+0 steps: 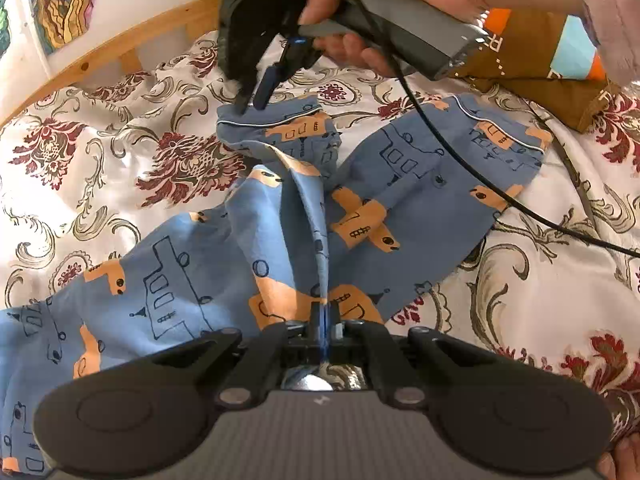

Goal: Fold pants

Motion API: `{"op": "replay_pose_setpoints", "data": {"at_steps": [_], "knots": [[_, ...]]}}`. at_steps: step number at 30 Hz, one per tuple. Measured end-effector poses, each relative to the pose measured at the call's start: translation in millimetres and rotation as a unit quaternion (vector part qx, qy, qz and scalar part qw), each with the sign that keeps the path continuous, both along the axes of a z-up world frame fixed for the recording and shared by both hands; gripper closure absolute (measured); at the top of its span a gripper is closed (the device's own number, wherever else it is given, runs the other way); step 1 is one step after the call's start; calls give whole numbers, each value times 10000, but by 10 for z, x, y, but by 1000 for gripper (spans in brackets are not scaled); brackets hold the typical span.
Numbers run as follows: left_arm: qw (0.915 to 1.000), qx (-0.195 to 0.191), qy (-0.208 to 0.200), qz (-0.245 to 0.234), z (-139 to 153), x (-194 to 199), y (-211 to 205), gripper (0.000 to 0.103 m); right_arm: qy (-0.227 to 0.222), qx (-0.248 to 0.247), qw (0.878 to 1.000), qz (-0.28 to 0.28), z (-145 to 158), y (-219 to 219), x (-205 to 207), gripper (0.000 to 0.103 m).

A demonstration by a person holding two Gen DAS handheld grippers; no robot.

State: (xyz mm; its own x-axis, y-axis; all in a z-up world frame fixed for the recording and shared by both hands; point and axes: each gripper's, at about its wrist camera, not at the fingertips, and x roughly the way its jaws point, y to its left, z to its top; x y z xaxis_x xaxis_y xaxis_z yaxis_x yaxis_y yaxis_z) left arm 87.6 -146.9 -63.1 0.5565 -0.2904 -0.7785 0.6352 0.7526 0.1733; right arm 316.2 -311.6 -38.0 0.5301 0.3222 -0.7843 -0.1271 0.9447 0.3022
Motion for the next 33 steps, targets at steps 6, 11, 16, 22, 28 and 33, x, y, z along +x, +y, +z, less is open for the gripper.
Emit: {"op": "replay_pose_setpoints", "data": {"at_steps": [6, 11, 16, 22, 28, 33], "knots": [[10000, -39, 10, 36, 9, 1, 8, 103, 440, -326, 9981, 288, -123, 363, 88, 66], [9999, -94, 31, 81, 9, 8, 18, 103, 522, -1125, 9919, 281, -199, 609, 160, 78], [9998, -179, 23, 121, 25, -9, 36, 103, 260, -546, 9982, 37, -108, 388, 53, 102], [9998, -108, -165, -15, 92, -54, 70, 103, -747, -106, 9948, -685, 309, -251, -632, 102], [9975, 215, -419, -534, 125, -146, 64, 103, -1272, 266, 9725, -1931, 375, -929, -2029, 101], [9916, 693, -488, -980, -34, -223, 40, 103, -740, 362, 9622, -2594, -161, -1016, -2637, 101]]}}
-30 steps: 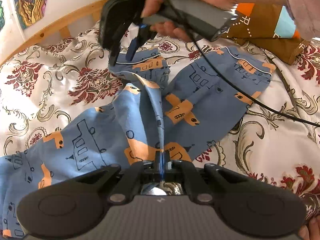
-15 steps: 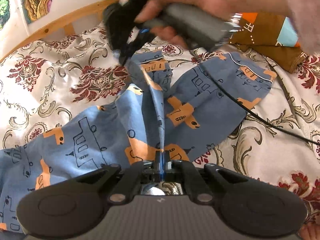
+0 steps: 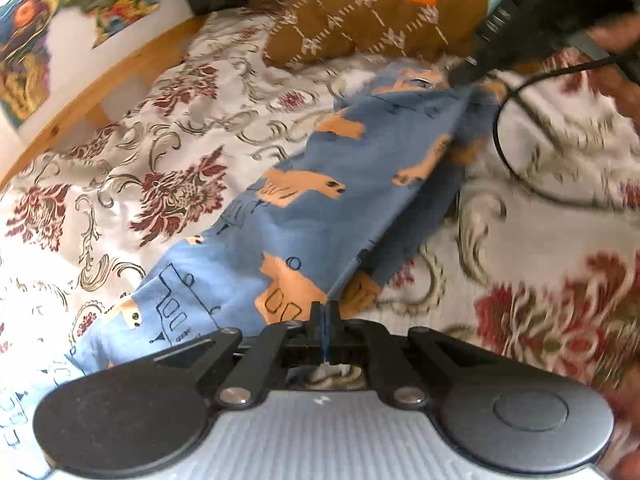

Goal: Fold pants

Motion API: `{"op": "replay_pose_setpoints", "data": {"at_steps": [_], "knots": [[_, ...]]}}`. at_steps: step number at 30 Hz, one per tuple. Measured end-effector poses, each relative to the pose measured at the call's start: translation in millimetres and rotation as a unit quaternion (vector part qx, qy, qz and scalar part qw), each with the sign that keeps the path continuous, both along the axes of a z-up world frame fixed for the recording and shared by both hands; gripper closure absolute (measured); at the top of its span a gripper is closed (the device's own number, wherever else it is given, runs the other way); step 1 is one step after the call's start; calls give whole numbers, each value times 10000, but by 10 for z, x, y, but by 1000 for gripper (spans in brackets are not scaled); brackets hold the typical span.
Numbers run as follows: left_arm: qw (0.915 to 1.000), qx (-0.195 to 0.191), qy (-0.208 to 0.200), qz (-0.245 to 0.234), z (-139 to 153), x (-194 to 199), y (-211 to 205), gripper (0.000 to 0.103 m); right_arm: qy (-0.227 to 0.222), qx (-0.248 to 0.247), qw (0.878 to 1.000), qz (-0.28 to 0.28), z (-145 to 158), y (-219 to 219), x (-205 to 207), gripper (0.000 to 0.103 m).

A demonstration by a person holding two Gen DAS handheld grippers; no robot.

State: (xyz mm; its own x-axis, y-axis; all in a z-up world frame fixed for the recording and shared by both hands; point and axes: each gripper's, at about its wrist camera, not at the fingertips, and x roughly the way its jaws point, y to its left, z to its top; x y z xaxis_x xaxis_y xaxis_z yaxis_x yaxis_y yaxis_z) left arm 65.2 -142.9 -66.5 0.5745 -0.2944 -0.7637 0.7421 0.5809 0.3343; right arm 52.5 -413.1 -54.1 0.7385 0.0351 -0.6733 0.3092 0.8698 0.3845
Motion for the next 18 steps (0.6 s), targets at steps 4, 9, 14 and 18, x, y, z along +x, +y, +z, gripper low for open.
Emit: {"op": "replay_pose_setpoints", "data": {"at_steps": [4, 9, 14, 18], "knots": [[9998, 176, -46, -38, -23, -6, 38, 103, 47, 131, 9999, -102, -161, 91, -227, 101], [9995, 313, -21, -47, -31, 23, 50, 103, 111, -200, 9997, 86, -240, 210, -209, 101], [9995, 264, 166, 31, -69, 76, 18, 103, -67, -262, 9995, 168, -245, 132, -235, 98], [9972, -283, 661, 197, -9, 181, 148, 102, -137, -241, 9988, 403, -217, 57, -275, 79]]}}
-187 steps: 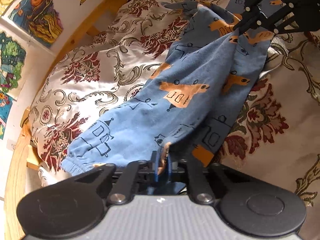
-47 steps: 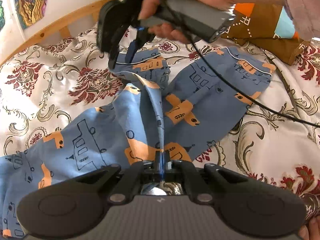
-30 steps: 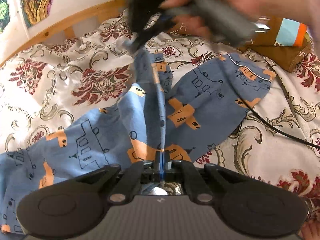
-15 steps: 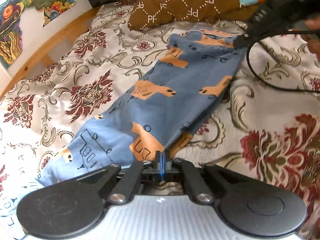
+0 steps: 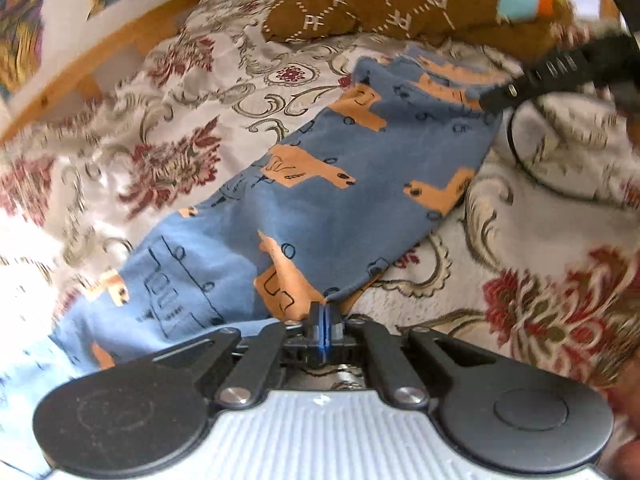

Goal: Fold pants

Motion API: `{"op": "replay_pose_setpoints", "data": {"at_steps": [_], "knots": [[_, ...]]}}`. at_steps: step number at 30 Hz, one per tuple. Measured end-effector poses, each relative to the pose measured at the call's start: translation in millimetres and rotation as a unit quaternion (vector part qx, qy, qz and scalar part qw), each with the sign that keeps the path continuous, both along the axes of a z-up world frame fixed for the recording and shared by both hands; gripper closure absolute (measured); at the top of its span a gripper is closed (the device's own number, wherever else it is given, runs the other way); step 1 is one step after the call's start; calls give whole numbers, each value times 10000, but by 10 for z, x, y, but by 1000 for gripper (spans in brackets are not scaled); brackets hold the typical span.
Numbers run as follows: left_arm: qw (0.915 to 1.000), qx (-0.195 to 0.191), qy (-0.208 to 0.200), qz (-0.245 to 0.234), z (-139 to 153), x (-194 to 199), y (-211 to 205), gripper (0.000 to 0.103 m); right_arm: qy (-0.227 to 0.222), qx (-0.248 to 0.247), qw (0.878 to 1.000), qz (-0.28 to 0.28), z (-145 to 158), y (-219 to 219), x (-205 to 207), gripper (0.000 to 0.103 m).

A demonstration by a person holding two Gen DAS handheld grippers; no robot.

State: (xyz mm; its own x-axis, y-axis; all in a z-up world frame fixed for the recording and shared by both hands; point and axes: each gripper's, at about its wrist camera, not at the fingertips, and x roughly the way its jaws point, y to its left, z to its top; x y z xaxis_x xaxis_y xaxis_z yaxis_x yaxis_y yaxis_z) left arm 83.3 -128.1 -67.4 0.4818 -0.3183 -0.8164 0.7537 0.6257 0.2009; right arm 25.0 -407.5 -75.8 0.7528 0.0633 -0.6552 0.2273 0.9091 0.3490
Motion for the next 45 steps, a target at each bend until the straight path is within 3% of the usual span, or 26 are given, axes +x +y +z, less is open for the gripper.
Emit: {"op": "replay_pose_setpoints", "data": {"at_steps": [4, 5, 7, 9, 10, 11, 13, 17, 19, 24, 28, 30, 33, 35, 39, 43, 45], "knots": [[9941, -622, 761, 462, 112, 206, 181, 95, -146, -130, 9998, 97, 64, -64, -78, 50], [9921, -752, 859, 516, 159, 256, 199, 93, -194, -123, 9997, 57, 77, -85, -102, 44], [9913, -877, 845, 489, 270, 360, 154, 86, -281, -162, 9995, -22, 99, -106, -146, 23], [9933, -923, 642, 266, 397, 471, -6, 64, -371, -172, 9992, -38, 105, -131, -188, 13], [9941, -944, 517, 161, 448, 514, -107, 34, -411, -142, 9990, -75, 98, -146, -204, 3], [9943, -1010, 337, 36, 508, 559, -239, 14, -459, -89, 9988, -140, 89, -165, -221, 0], [9925, -1168, 120, -347, 610, 642, -510, 8, -530, 42, 9984, -193, 71, -218, -234, 1], [9842, -1401, 134, -1071, 708, 869, -1113, 0, -579, -73, 9983, 3, 64, -291, -199, 1], [9800, -1386, 63, -1428, 719, 931, -1383, 0, -589, -393, 9974, 90, 75, -295, -179, 1], [9694, -874, 101, -2293, 520, 1082, -1991, 0, -530, -1254, 9894, 507, 47, -278, -131, 1], [9639, -604, 345, -2572, 372, 1177, -2183, 0, -460, -2237, 9707, 754, 11, -208, -147, 1], [9636, -526, 393, -2590, 333, 1228, -2203, 3, -447, -2720, 9574, 860, -19, -155, -151, 7], [9647, -422, 353, -2574, 302, 1271, -2257, 19, -373, -3245, 9389, 1080, -86, -75, -122, 18], [9648, -345, 490, -2562, 290, 1289, -2293, 29, -349, -3381, 9333, 1156, -119, -46, -104, 27], [9597, -189, 567, -2746, 241, 1224, -2347, 33, -277, -3514, 9251, 1414, -148, 24, -84, 47], [9581, -56, 506, -2819, 213, 1138, -2401, 61, -242, -3736, 9111, 1724, -193, 89, -83, 69], [9610, 29, 456, -2726, 200, 1127, -2437, 72, -239, -3732, 9104, 1767, -189, 94, -83, 73]]}}
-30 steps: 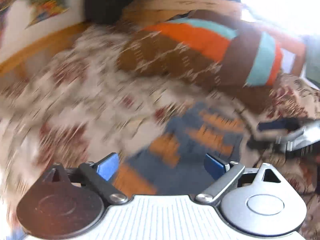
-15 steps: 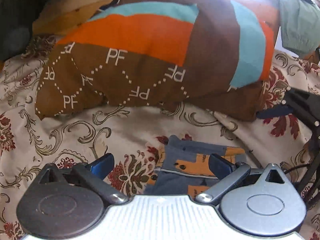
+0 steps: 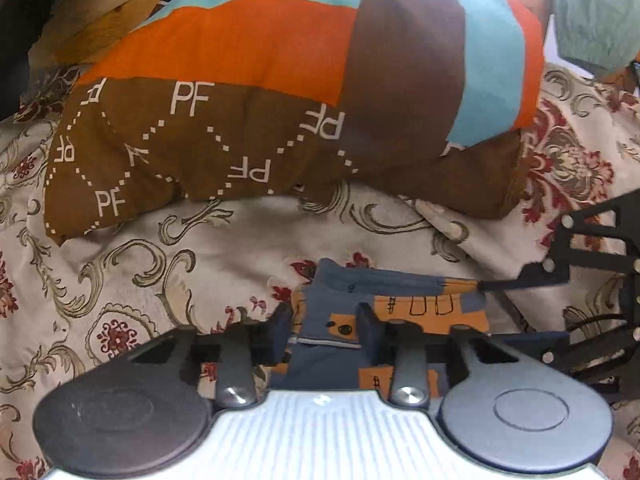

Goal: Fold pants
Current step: 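Press the folded pants edge with the left gripper while the right gripper hovers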

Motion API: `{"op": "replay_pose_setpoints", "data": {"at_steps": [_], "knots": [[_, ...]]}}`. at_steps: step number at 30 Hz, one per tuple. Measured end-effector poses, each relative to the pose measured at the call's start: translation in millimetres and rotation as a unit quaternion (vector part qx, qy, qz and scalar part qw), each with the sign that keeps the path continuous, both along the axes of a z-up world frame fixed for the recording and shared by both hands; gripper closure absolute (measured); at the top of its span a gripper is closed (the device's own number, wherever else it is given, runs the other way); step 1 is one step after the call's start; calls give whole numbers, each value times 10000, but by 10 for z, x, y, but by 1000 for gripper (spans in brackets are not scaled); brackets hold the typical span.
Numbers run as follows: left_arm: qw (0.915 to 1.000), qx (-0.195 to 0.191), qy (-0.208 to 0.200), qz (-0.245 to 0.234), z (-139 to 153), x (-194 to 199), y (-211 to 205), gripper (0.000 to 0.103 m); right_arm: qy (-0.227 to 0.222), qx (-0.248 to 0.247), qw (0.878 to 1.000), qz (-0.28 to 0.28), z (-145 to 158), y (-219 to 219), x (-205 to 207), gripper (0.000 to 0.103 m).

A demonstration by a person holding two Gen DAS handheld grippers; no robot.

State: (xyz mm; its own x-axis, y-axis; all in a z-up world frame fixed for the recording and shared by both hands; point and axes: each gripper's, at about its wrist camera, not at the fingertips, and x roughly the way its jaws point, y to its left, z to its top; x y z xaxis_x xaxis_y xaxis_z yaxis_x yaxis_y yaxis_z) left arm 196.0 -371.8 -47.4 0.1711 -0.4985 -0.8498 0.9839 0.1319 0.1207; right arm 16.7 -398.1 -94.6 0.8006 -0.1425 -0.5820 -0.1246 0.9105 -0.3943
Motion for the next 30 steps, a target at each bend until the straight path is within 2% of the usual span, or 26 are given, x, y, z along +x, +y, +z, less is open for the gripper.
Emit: {"op": "replay_pose_setpoints", "data": {"at_steps": [1, 2, 3, 5, 11, 16, 21, 23, 25, 27, 28, 30], "knots": [[9999, 44, -59, 84, -12, 4, -20, 83, 7, 7, 10000, 10, 0, 0, 2, 77], [9998, 76, -68, 154, -5, 14, -32, 89, 27, 19, 10000, 31, -6, -4, 8, 80], [9997, 91, -26, 217, -6, 33, -42, 91, 50, 20, 10000, 53, -9, 9, 21, 87], [9995, 67, 86, 285, 5, 64, -52, 95, 59, 21, 9999, 89, -20, 12, 19, 89], [9996, -51, -3, 278, 80, 18, -79, 98, -113, 87, 9999, -36, 11, -8, -33, 93], [9989, -440, 18, 187, 247, -61, -176, 99, -281, 24, 9994, -192, 94, -17, -110, 94], [9994, -270, -207, 17, 152, -158, -301, 99, -218, 18, 9994, -281, 111, -51, -131, 95], [9995, -133, -292, -1, 68, -189, -299, 99, -15, 38, 9998, -219, 52, -56, -107, 93], [9995, -51, -312, 5, 11, -184, -291, 98, 57, 147, 9997, -189, 31, -77, -114, 83], [9994, -79, -328, 40, 10, -179, -271, 93, 65, 379, 9990, -213, 64, -134, -132, 77], [9994, -117, -324, 54, 24, -174, -247, 89, 64, 506, 9984, -241, 87, -175, -137, 70], [9989, -228, -375, 139, 63, -166, -175, 76, 26, 714, 9966, -400, 135, -267, -144, 61]]}}
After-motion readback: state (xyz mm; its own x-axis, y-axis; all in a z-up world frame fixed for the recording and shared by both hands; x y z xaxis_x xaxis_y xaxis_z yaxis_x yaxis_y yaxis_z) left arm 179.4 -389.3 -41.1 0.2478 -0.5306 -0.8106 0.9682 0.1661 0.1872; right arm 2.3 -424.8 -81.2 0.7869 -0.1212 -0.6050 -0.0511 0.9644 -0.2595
